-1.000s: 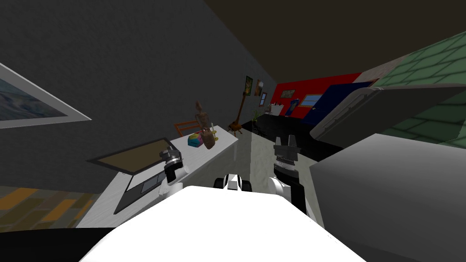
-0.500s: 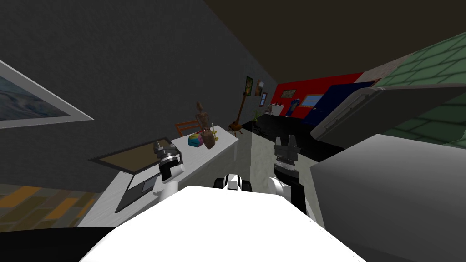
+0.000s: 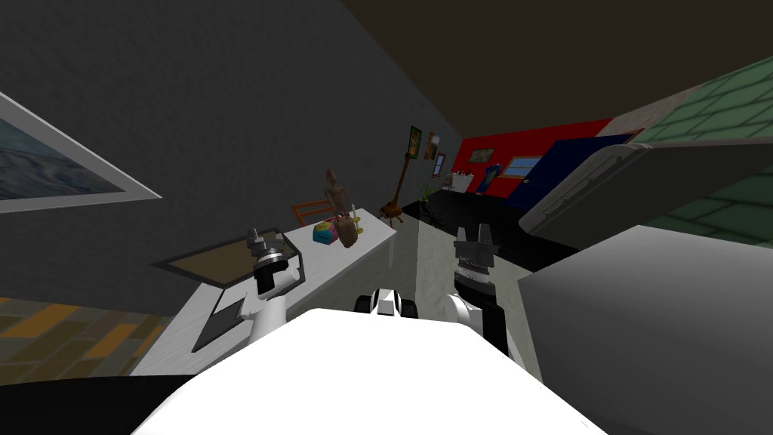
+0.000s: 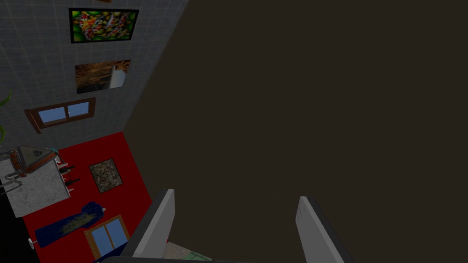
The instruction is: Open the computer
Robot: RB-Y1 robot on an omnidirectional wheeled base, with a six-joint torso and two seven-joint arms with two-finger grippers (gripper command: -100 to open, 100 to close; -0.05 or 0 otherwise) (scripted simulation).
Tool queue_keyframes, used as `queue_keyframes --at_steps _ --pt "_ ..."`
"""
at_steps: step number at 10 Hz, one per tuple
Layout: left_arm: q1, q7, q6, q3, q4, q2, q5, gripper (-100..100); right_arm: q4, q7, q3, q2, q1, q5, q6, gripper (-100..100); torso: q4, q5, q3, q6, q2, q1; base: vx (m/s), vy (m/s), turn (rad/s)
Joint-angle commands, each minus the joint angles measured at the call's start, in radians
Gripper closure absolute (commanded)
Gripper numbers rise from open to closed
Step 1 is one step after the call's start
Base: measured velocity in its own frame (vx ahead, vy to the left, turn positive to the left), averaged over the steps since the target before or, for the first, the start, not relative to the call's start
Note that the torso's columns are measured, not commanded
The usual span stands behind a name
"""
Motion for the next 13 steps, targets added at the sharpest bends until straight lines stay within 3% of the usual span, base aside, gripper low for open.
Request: queue_keyframes --at_steps 1,5,13 --pt "-0.018 -0.006 0.066 0.006 -0.013 0.02 0.006 -100 0.0 0.0 0.0 0.0 0.0 0.0 0.0 0 0.0 0.0 0.0 0.0 0.0 0.0 0.014 -0.004 0.027" --pt "-0.042 -0.013 0.157 0.013 -0.029 0.019 0.014 -100 0.0 0.0 0.0 0.0 0.0 0.0 0.0 0 0.0 0.0 0.0 0.0 0.0 0.0 0.016 -0.005 0.032" --pt "-0.084 -0.027 0.315 0.026 -0.055 -0.021 0.028 -100 0.0 0.0 0.0 0.0 0.0 0.0 0.0 0 0.0 0.0 0.0 0.0 0.0 0.0 0.014 -0.003 0.028"
